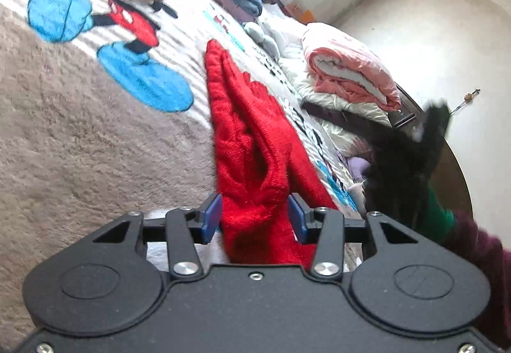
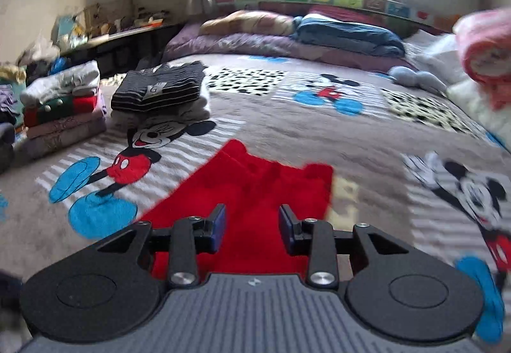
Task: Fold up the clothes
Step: 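Open the right gripper to release the sweater and withdraw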
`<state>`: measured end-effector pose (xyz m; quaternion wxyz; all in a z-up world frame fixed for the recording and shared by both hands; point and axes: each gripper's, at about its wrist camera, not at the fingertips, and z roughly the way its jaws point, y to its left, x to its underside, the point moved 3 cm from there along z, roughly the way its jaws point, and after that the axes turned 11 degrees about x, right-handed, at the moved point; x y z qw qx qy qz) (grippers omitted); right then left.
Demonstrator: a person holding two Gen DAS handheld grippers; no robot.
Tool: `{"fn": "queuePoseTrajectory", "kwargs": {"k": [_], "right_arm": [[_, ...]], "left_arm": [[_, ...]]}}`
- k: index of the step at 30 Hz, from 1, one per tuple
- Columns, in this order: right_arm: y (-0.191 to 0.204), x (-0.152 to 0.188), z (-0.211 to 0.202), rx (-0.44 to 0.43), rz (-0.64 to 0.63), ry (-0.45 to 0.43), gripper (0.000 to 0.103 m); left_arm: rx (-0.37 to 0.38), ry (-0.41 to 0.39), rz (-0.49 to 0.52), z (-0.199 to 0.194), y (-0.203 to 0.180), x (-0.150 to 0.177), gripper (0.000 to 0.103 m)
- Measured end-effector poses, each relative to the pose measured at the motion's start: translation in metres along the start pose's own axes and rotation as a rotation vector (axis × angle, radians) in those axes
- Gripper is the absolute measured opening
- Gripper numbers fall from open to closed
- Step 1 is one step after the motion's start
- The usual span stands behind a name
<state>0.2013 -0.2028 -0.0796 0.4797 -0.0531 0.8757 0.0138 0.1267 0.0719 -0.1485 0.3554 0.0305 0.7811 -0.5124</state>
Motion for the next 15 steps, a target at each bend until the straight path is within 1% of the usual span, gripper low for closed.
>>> {"fn": "queuePoseTrajectory", "kwargs": {"k": [1, 4, 5, 6, 7, 8, 10, 12, 15], "right_arm": [[-0.006, 0.009, -0.011, -0.004, 0.012, -0.012, 0.037], [-0.011, 0.038, -0.040, -0.024, 0.027, -0.051, 0.036], [-0.012, 0.047, -0.050, -0.031, 0.030, -0.065, 0.030], [-0.013, 0.056, -0.059, -0.038, 0.034, -0.078, 0.028], [-0.012, 0.066, -0.068, -0.046, 0.034, -0.090, 0.027], [-0.009, 0.073, -0.074, -0.052, 0.025, -0.102, 0.026], [-0.002, 0.084, -0.081, -0.058, -0.002, -0.123, 0.024], [0.004, 0.087, -0.082, -0.063, -0.025, -0.138, 0.022], [0.012, 0.090, -0.079, -0.067, -0.042, -0.151, 0.022]], "left_arm": [[-0.008, -0.019, 0.014, 0.001, -0.003, -0.001, 0.051], [-0.030, -0.095, 0.047, 0.000, -0.009, -0.007, 0.051], [-0.028, -0.118, 0.069, 0.000, -0.013, -0.008, 0.045], [-0.024, -0.133, 0.099, 0.002, -0.019, -0.010, 0.037], [-0.019, -0.145, 0.133, 0.004, -0.025, -0.011, 0.032], [-0.017, -0.149, 0.160, 0.008, -0.031, -0.012, 0.032], [-0.024, -0.128, 0.197, 0.020, -0.040, -0.014, 0.030], [-0.037, -0.100, 0.237, 0.034, -0.048, -0.016, 0.028], [-0.051, -0.058, 0.330, 0.053, -0.059, -0.020, 0.026]]}}
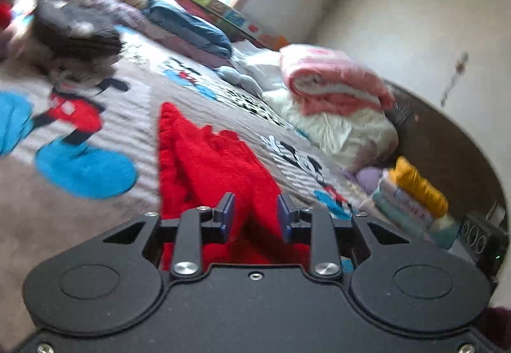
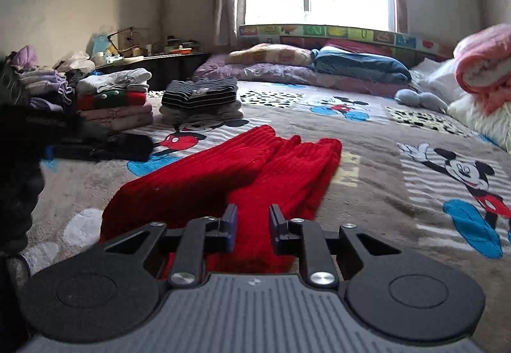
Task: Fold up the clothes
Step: 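Open the right gripper to release the sweater and withdraw, then grasp one end of the red sweater strip with both grippers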
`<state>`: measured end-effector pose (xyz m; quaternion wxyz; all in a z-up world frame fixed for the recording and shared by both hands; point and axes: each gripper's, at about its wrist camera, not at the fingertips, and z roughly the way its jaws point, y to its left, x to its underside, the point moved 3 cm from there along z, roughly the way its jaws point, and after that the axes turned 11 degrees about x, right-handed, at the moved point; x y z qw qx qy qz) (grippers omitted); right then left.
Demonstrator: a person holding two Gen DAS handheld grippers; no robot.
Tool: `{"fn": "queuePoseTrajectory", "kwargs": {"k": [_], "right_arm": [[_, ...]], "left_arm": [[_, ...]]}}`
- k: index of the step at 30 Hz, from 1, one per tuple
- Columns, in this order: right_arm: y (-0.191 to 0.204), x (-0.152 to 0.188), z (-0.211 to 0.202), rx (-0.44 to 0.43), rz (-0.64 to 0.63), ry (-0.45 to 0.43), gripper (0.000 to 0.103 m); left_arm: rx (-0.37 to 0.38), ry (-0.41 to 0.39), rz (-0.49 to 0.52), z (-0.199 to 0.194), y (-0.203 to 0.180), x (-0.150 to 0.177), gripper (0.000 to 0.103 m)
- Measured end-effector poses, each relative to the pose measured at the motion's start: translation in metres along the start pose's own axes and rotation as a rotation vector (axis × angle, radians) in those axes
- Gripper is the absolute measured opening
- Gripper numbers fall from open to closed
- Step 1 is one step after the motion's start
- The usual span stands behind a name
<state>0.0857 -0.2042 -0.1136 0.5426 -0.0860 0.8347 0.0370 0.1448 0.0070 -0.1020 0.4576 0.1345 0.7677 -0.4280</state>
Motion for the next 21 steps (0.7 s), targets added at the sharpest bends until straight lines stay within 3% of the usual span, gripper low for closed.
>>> {"fn": "queuePoseTrajectory", "kwargs": {"k": [3, 6, 9, 14, 18, 20, 21], "right_arm": [[-0.001, 0.007, 0.020, -0.015, 0.033, 0.079, 0.023], [-0.006, 0.017, 0.038, -0.036, 0.078, 0.151, 0.022], [-0.007, 0.015, 0.038, -0.042, 0.090, 0.155, 0.023], [-0.018, 0.011, 0.004, -0.065, 0.097, 0.081, 0.024], [-0.021, 0.019, -0.027, -0.035, -0.051, 0.041, 0.030], [-0.017, 0.024, -0.039, -0.018, -0.147, 0.029, 0.033], [-0.015, 0.027, -0.045, -0.009, -0.196, 0.021, 0.034]], "left_arm": [[-0.030, 0.059, 0.083, 0.016, -0.002, -0.002, 0.026], [-0.164, 0.257, 0.123, 0.045, 0.020, 0.018, 0.022], [-0.156, 0.256, 0.078, 0.044, 0.030, 0.020, 0.021], [-0.159, 0.283, 0.167, 0.033, 0.010, 0.009, 0.021], [-0.173, 0.311, 0.358, 0.008, -0.017, 0.007, 0.028], [-0.180, 0.342, 0.492, -0.005, -0.032, 0.014, 0.047], [-0.184, 0.355, 0.565, -0.013, -0.039, 0.019, 0.049]]}}
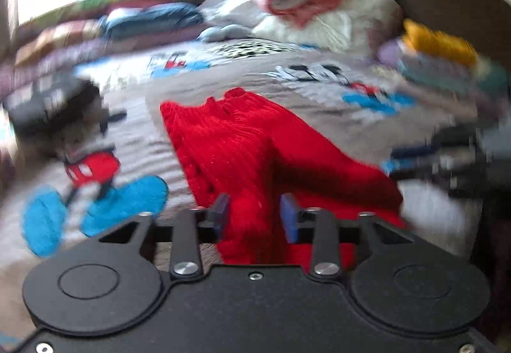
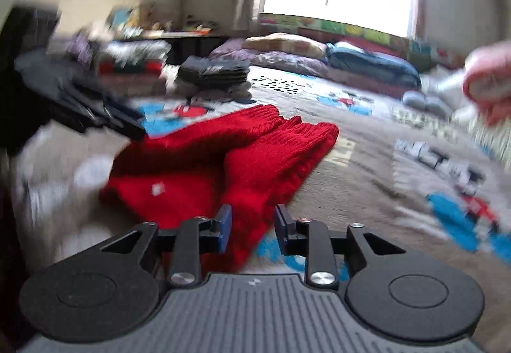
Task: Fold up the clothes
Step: 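Grasp one end of the red sweater strip with both grippers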
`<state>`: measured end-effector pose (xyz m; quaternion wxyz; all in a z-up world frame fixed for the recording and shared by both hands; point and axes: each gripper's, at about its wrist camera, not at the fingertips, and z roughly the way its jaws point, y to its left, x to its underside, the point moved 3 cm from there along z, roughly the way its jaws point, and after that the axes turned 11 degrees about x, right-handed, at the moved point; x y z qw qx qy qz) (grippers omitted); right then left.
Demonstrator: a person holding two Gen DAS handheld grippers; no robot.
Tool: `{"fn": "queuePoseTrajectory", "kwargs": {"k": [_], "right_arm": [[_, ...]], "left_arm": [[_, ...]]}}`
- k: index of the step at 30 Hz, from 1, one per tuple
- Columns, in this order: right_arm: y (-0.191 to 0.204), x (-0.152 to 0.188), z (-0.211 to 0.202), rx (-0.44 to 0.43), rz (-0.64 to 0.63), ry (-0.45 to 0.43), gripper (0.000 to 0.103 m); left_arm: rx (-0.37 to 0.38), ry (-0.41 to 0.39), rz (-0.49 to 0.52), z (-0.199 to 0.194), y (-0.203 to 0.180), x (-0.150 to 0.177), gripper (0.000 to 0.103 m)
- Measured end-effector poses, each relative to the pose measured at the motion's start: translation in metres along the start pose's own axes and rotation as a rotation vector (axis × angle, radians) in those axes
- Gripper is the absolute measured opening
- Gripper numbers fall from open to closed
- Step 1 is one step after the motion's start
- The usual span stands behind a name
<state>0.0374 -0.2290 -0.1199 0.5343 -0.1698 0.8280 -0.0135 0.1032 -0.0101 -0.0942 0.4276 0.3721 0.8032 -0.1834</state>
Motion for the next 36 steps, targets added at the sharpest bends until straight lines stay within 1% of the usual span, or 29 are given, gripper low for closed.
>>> {"fn": "queuePoseTrajectory", "kwargs": {"k": [2, 4, 7, 11, 14, 15, 16, 17, 20, 25, 27, 28, 30, 32, 36], "right_arm": [[0.008, 0.009, -0.010, 0.015, -0.096, -0.003, 0.037], [0.019, 0.017, -0.014, 0.028, -0.190, 0.008, 0.038], [0.035, 0.027, -0.012, 0.035, -0.294, 0.031, 0.038], [0.054, 0.035, -0.007, 0.056, -0.399, 0.036, 0.039], [0.061, 0.036, 0.001, 0.083, -0.429, 0.030, 0.043], [0.061, 0.035, 0.005, 0.092, -0.430, 0.027, 0.043], [0.062, 0.035, 0.009, 0.098, -0.431, 0.022, 0.043], [0.064, 0.034, 0.012, 0.103, -0.434, 0.016, 0.043], [0.067, 0.034, 0.020, 0.125, -0.453, -0.013, 0.045], [0.063, 0.032, 0.027, 0.131, -0.430, -0.051, 0.043], [0.061, 0.030, 0.028, 0.108, -0.402, -0.048, 0.029], [0.060, 0.029, 0.027, 0.100, -0.395, -0.049, 0.028], [0.058, 0.027, 0.026, 0.086, -0.379, -0.045, 0.024], [0.056, 0.026, 0.024, 0.075, -0.363, -0.040, 0.023], [0.053, 0.020, 0.015, 0.058, -0.346, -0.043, 0.022]], "left_arm": [[-0.034, 0.024, 0.146, -0.010, -0.014, 0.010, 0.049], [-0.074, 0.062, 0.298, -0.016, -0.028, 0.024, 0.049], [-0.131, 0.123, 0.486, -0.014, -0.040, 0.050, 0.049], [-0.196, 0.171, 0.635, -0.002, -0.045, 0.075, 0.049], [-0.253, 0.184, 0.692, 0.015, -0.042, 0.083, 0.048], [-0.273, 0.188, 0.709, 0.020, -0.041, 0.085, 0.047], [-0.292, 0.193, 0.726, 0.026, -0.040, 0.088, 0.044], [-0.304, 0.190, 0.737, 0.031, -0.040, 0.088, 0.041], [-0.333, 0.166, 0.749, 0.044, -0.039, 0.086, 0.035], [-0.356, 0.133, 0.701, 0.056, -0.031, 0.074, 0.035], [-0.361, 0.124, 0.688, 0.059, -0.029, 0.071, 0.035], [-0.361, 0.123, 0.681, 0.061, -0.030, 0.069, 0.035], [-0.358, 0.125, 0.660, 0.063, -0.032, 0.066, 0.028], [-0.347, 0.135, 0.628, 0.064, -0.034, 0.064, 0.021], [-0.346, 0.133, 0.586, 0.059, -0.042, 0.063, 0.019]]}}
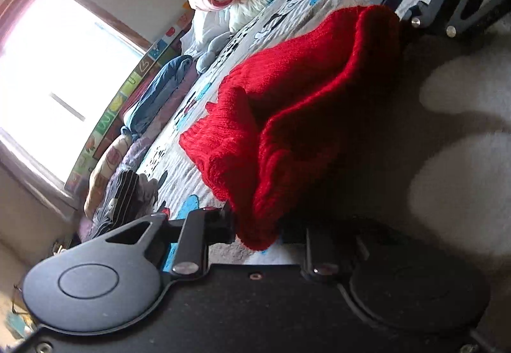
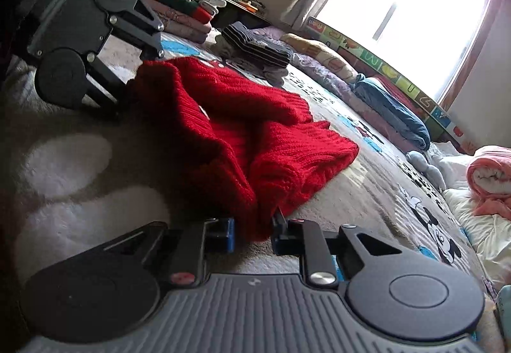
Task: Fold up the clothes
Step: 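Grasp one end of the red sweater strip with both grippers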
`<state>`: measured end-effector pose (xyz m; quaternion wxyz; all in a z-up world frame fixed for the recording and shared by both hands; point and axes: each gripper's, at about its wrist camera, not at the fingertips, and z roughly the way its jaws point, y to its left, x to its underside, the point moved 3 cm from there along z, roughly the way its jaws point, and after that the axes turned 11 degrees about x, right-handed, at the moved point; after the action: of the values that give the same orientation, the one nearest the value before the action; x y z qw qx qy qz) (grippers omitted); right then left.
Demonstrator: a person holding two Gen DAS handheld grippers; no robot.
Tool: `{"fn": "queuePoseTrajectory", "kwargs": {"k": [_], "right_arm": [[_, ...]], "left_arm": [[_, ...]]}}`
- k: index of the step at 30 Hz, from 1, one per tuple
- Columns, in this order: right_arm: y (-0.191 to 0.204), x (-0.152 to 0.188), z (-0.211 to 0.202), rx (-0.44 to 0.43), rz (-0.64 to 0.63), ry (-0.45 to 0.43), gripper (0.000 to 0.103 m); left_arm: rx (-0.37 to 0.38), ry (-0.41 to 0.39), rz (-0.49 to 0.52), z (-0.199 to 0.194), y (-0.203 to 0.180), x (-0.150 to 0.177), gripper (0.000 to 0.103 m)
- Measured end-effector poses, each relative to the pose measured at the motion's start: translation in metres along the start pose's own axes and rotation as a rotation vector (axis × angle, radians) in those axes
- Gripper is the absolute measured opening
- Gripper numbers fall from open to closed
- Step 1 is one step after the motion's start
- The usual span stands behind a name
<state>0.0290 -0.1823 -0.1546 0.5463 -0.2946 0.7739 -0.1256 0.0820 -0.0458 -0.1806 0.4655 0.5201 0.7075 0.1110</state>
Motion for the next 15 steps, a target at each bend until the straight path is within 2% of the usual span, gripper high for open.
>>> {"fn": "queuePoseTrajectory", "kwargs": {"k": [8, 15], "right_arm": [[-0.008, -0.009, -0.041, -0.047, 0.014, -0.003, 0.021], [-0.016, -0.014, -0.100, -0.107, 0.039, 0.007, 0.022]], "left_arm": [[0.038, -0.030, -0.051, -0.041, -0.019, -0.010, 0.019], [0.112, -0.053, -0.066, -0.098, -0.041, -0.018, 0.019]]}}
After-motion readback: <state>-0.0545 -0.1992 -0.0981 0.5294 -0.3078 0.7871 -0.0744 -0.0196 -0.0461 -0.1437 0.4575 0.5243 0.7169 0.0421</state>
